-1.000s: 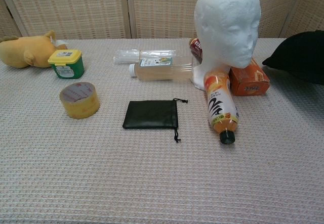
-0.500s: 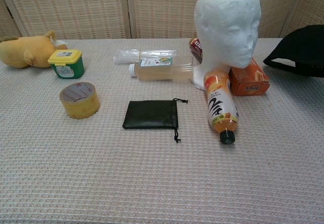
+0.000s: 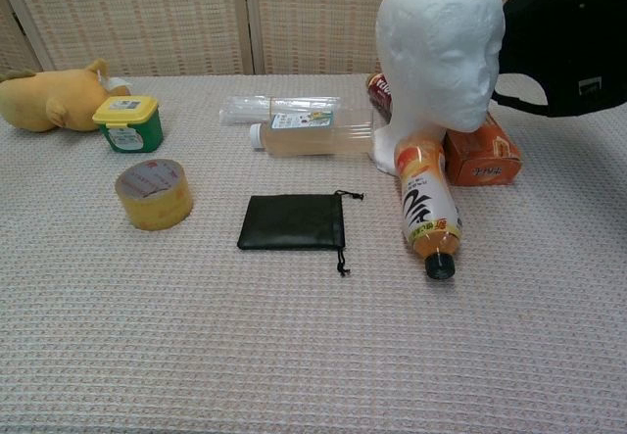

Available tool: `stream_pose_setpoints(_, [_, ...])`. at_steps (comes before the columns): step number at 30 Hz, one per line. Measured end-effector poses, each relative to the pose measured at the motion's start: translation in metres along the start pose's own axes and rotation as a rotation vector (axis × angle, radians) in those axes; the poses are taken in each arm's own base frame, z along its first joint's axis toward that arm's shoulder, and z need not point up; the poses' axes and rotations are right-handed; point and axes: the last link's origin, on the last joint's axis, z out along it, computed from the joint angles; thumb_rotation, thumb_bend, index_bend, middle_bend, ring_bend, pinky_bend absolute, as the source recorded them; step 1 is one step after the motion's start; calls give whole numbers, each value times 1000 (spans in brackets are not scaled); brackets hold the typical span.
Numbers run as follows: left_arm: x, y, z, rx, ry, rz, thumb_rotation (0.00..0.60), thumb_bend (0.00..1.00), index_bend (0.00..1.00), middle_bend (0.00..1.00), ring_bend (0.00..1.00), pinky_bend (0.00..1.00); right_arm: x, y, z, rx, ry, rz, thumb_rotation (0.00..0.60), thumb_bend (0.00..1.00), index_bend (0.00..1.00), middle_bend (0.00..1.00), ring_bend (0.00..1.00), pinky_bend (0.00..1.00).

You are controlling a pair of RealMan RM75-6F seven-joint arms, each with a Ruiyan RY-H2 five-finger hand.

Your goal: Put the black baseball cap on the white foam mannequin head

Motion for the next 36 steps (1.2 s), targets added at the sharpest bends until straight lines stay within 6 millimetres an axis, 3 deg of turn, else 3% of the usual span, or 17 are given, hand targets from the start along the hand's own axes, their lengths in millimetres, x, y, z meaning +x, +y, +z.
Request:
stream_pose_setpoints(11, [3,-3,1,10,3,-11,600,196,61,0,0,42,11,-71,41,79,83,106,600,300,900,258,14,0])
stream_pose_setpoints(16, [6,-3,-1,9,15,-16,600,196,61,0,0,42,11,-105,42,132,63,135,600,290,900,258,14,0])
stream_pose_setpoints(20, [8,-3,-2,9,19,-22,600,196,61,0,0,42,4,-122,30,193,14,123,600,287,900,258,15,0])
stream_pose_setpoints(29, [11,-3,-3,3,22,-34,600,195,61,0,0,42,-23,-127,-3,305,-126,45,600,279,900,258,17,0])
stream_pose_setpoints(36, [10,-3,-3,5,18,-32,600,196,61,0,0,42,-32,-116,-23,358,-204,-3,600,265,876,259,21,0])
